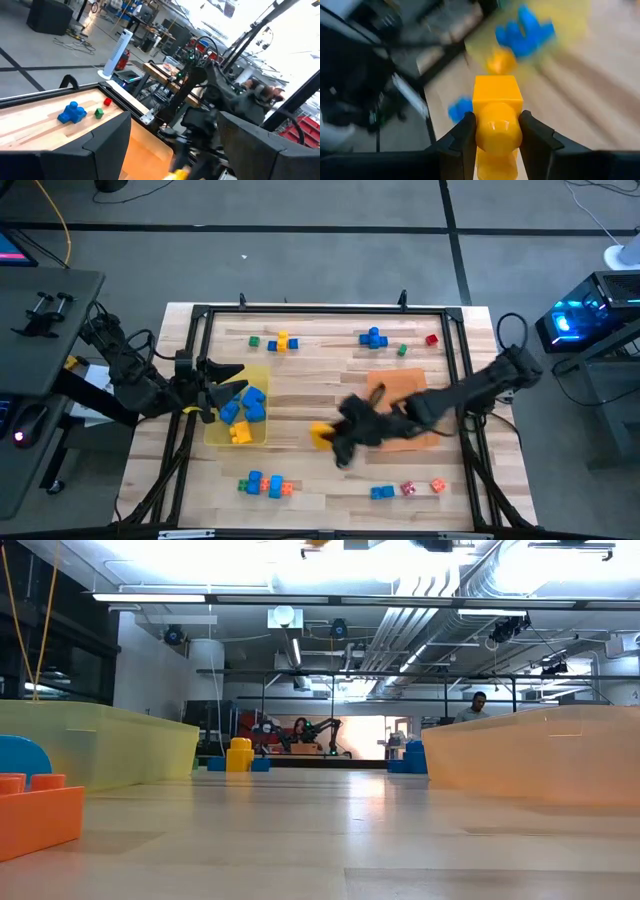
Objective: Sort blocks by size
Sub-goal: Put the large yellow game piece into the yellow bin
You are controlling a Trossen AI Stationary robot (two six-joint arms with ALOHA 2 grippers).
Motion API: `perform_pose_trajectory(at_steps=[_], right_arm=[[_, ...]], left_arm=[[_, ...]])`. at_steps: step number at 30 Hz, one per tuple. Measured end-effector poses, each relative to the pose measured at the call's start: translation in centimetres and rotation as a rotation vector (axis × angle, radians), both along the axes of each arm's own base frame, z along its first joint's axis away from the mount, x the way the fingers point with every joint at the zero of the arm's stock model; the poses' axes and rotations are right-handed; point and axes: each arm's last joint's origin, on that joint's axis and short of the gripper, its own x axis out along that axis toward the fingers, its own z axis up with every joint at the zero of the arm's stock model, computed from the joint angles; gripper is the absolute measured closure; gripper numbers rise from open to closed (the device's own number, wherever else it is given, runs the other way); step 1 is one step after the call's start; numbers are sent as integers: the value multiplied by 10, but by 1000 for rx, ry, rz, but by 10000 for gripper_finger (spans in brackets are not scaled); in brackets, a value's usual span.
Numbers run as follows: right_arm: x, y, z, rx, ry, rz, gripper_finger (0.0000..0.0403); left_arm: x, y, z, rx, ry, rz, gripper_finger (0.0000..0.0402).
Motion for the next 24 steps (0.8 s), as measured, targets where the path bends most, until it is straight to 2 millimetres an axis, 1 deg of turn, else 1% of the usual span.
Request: perform_pose_trajectory(at_steps=[4,9,13,16,20,24], right_arm=[[40,-26,-9,-5,-171,-3,291],[78,-54,-37,41,-275,-12,291],[100,-72,-61,102,-354,-30,291],[115,-85,-80,103,-392,-54,291],[134,-102,-102,102,-413,-91,291],[156,-119,-119,103,-412,-119,291]], left_arm=[[0,0,0,2,1,0,119],[0,0,0,2,1,1,119],[0,0,0,1,1,1,119],[0,0,0,2,1,0,119],[0,0,0,8,4,0,119],[0,0,-1,13,7,0,119]])
